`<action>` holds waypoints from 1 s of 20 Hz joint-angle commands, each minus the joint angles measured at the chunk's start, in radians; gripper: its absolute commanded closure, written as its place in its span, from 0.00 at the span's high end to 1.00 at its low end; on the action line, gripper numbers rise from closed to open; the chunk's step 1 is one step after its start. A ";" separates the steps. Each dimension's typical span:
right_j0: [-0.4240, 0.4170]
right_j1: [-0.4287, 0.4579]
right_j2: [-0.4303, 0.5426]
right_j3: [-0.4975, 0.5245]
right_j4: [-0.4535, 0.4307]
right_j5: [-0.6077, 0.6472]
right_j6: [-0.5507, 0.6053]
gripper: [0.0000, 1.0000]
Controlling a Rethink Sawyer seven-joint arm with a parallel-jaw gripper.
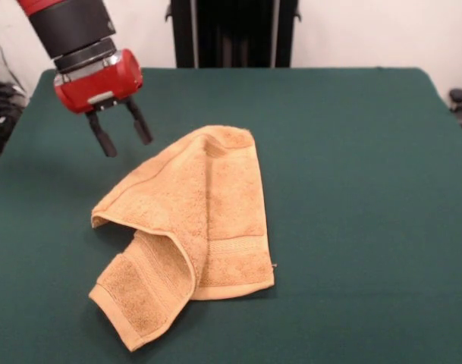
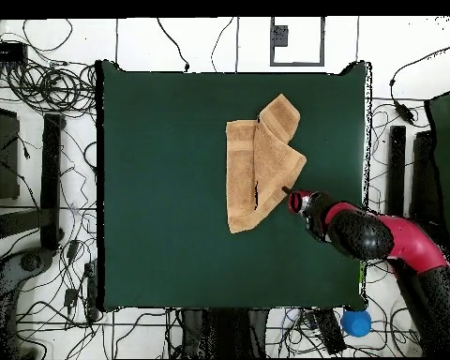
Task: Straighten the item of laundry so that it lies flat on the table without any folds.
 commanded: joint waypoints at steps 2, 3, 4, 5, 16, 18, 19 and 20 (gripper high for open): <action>0.010 0.189 0.102 -0.104 -0.025 0.026 -0.372 1.00; 0.009 0.192 0.110 -0.106 -0.028 0.029 -0.379 1.00; 0.008 0.196 0.117 -0.107 -0.031 0.031 -0.386 1.00; 0.005 0.207 0.125 -0.111 -0.033 0.031 -0.400 1.00; -0.004 0.323 0.127 -0.158 -0.046 0.043 -0.492 1.00; -0.005 0.328 0.125 -0.159 -0.049 0.038 -0.496 1.00; -0.005 0.328 0.124 -0.159 -0.051 0.037 -0.496 1.00; -0.004 0.328 0.123 -0.159 -0.052 0.037 -0.496 1.00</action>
